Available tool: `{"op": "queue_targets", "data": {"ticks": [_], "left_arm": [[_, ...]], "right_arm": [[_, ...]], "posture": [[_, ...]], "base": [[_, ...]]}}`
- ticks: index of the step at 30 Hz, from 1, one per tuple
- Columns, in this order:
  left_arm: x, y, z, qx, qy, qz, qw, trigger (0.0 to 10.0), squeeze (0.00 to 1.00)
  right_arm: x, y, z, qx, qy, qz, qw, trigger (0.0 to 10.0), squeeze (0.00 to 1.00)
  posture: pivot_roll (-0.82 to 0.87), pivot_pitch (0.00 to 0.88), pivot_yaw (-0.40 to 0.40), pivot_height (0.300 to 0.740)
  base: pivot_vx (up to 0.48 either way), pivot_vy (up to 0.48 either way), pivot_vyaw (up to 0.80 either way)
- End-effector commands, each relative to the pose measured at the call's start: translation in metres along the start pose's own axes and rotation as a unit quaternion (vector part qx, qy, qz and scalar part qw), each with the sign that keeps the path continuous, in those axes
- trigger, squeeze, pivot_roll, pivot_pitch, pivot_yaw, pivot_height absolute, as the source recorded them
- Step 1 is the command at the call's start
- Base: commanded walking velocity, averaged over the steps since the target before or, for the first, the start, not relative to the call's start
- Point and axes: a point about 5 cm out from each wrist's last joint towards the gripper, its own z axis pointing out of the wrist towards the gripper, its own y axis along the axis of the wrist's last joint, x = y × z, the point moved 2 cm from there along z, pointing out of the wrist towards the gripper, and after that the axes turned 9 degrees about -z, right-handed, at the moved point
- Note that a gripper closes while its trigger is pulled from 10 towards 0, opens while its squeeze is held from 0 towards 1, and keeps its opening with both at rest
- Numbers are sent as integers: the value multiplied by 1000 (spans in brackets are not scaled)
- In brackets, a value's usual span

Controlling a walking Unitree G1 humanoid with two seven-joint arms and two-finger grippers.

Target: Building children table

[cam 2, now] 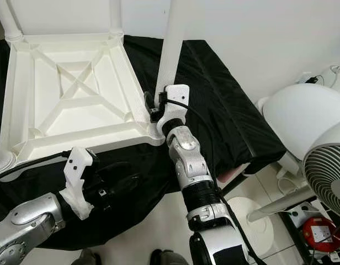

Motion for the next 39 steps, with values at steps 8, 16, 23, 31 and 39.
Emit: {"op": "queue_targets", "data": {"ticks": [8,16,23,31,39], "left_arm": [[-6,3,1,-2,-17,-5,1000,10000,0],[-8,4,3,-3,-23,-9,1000,10000,0],[-10,5,4,-6,-25,-11,1000,10000,0],[-13,5,5,-7,-29,-19,999,10000,0],[-14,5,6,-6,-31,-22,999,10000,0]], "right_arm": [[-3,-8,-2,21,-16,126,992,4471,0],[-7,-7,-2,11,-17,343,939,8627,0],[-5,-7,-3,6,2,460,888,10000,0],[-15,-68,-19,63,-56,638,765,10000,0],[3,-87,-29,111,-28,627,770,10000,0]], "posture": [[120,155,-129,740],[118,157,-127,740],[119,164,-128,740],[115,179,-123,740],[108,184,-116,740]], "base": [[0,0,0],[0,0,0],[0,0,0],[0,0,0],[0,0,0]]}}
